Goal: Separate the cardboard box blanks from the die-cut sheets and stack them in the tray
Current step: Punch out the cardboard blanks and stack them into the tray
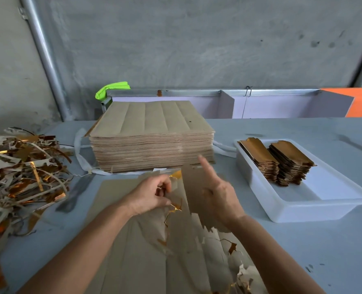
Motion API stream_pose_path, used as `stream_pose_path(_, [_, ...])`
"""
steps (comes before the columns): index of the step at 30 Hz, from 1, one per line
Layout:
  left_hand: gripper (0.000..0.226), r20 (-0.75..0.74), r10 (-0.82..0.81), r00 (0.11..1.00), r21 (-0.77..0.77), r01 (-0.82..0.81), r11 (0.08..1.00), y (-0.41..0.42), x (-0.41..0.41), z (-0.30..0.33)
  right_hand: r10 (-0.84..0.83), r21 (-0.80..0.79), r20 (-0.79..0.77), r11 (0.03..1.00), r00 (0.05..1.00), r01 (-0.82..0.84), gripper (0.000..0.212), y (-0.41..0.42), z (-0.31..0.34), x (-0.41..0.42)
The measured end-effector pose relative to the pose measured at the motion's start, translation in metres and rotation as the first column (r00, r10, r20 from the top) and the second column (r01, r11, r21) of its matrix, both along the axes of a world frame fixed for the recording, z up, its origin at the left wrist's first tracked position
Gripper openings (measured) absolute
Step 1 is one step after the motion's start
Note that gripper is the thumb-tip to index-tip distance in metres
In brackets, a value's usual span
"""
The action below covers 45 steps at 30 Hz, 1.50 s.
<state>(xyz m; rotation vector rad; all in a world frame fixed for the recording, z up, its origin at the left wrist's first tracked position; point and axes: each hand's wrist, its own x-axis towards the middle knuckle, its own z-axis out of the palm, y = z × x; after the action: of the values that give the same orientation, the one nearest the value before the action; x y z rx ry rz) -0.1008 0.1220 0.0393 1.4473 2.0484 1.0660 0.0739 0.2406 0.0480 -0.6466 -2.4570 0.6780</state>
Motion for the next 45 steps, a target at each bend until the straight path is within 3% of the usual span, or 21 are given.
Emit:
stream_pose_path(3, [0.037, -0.038, 0.027, 0.999, 0.07, -0.024, 0.997, 0.001, 0.007, 0.008, 0.127, -0.046, 0.006, 0.991, 0.992, -0.126, 0.046, -0.01, 0.004, -0.004])
stream_pose_path(7, [0.034, -0.058, 0.084, 0.995, 0.168, -0.073, 0.983, 0.003, 0.015, 0.01, 0.148, -0.322, -0.114, 0.93, 0.982, -0.178, 0.033, -0.023, 0.008, -0.003])
stream_pose_path(11, [0.026, -0.063, 0.227, 0.972, 0.313, -0.196, 0.929, 0.005, 0.027, 0.002, -0.055, -0.311, -0.057, 0.95, 0.997, 0.035, 0.03, -0.022, -0.002, -0.006])
stream_pose_path(14, [0.025, -0.181, 0.411, 0.894, 0.409, -0.311, 0.858, -0.008, 0.022, -0.009, -0.313, -0.587, -0.136, 0.79, 0.94, 0.178, 0.025, -0.011, -0.008, -0.002])
stream_pose_path(16, [0.022, -0.255, 0.501, 0.827, 0.353, -0.403, 0.845, -0.023, 0.01, -0.019, -0.452, -0.728, -0.179, 0.658, 0.874, 0.191, 0.024, -0.005, -0.01, 0.005])
stream_pose_path(17, [0.02, -0.281, 0.536, 0.796, 0.287, -0.463, 0.839, -0.03, 0.004, -0.021, -0.488, -0.738, -0.181, 0.641, 0.854, 0.21, 0.024, -0.004, -0.011, 0.008])
stream_pose_path(20, [0.02, -0.482, 0.44, 0.757, -0.08, -0.539, 0.839, -0.043, -0.003, -0.019, -0.505, -0.727, -0.232, 0.658, 0.831, 0.196, 0.022, -0.004, -0.012, 0.013])
stream_pose_path(21, [0.019, -0.574, 0.39, 0.72, -0.118, -0.545, 0.83, -0.044, 0.001, -0.013, -0.498, -0.719, -0.249, 0.67, 0.831, 0.186, 0.022, -0.005, -0.012, 0.013])
stream_pose_path(23, [0.009, -0.678, 0.441, 0.588, 0.157, -0.47, 0.868, -0.042, 0.016, -0.003, -0.458, -0.674, -0.263, 0.717, 0.849, 0.178, 0.025, -0.009, -0.011, 0.011])
stream_pose_path(24, [0.017, -0.646, 0.491, 0.585, 0.32, -0.377, 0.869, -0.039, 0.026, 0.001, -0.432, -0.644, -0.272, 0.746, 0.86, 0.171, 0.027, -0.012, -0.01, 0.01])
stream_pose_path(25, [0.035, -0.569, 0.482, 0.666, 0.395, -0.292, 0.871, -0.035, 0.037, 0.005, -0.404, -0.616, -0.292, 0.773, 0.867, 0.153, 0.029, -0.015, -0.009, 0.009])
stream_pose_path(27, [0.08, -0.22, 0.24, 0.946, 0.234, -0.188, 0.954, -0.028, 0.062, 0.007, -0.37, -0.579, -0.353, 0.808, 0.859, 0.111, 0.031, -0.021, -0.007, 0.006])
stream_pose_path(29, [0.104, 0.059, 0.105, 0.993, -0.024, -0.104, 0.994, -0.022, 0.08, -0.001, -0.385, -0.572, -0.416, 0.815, 0.824, 0.092, 0.032, -0.026, -0.004, 0.004])
stream_pose_path(31, [0.096, 0.122, 0.104, 0.987, -0.129, -0.088, 0.988, -0.019, 0.083, -0.014, -0.412, -0.585, -0.461, 0.807, 0.786, 0.081, 0.031, -0.028, -0.002, 0.001])
stream_pose_path(33, [0.089, 0.091, 0.106, 0.99, -0.194, -0.086, 0.977, -0.022, 0.081, -0.016, -0.428, -0.592, -0.474, 0.802, 0.769, 0.082, 0.029, -0.028, -0.003, 0.001])
stream_pose_path(36, [0.095, 0.193, 0.065, 0.979, -0.231, -0.019, 0.973, -0.029, 0.071, -0.013, -0.473, -0.601, -0.45, 0.788, 0.757, 0.134, 0.026, -0.025, -0.008, 0.0])
stream_pose_path(38, [0.072, 0.254, 0.032, 0.967, -0.194, 0.018, 0.981, -0.034, 0.066, -0.01, -0.519, -0.616, -0.425, 0.766, 0.742, 0.183, 0.022, -0.023, -0.01, 0.0])
stream_pose_path(40, [0.042, 0.232, 0.037, 0.972, -0.172, 0.003, 0.985, -0.038, 0.062, -0.008, -0.566, -0.627, -0.41, 0.745, 0.715, 0.23, 0.02, -0.021, -0.01, 0.002])
stream_pose_path(42, [0.037, 0.197, 0.06, 0.979, -0.149, -0.03, 0.988, -0.041, 0.059, -0.007, -0.578, -0.623, -0.4, 0.741, 0.711, 0.252, 0.02, -0.018, -0.009, 0.004])
stream_pose_path(45, [0.031, 0.103, 0.04, 0.994, -0.126, -0.027, 0.992, -0.041, 0.059, -0.005, -0.489, -0.597, -0.361, 0.775, 0.794, 0.206, 0.015, -0.019, -0.009, 0.006])
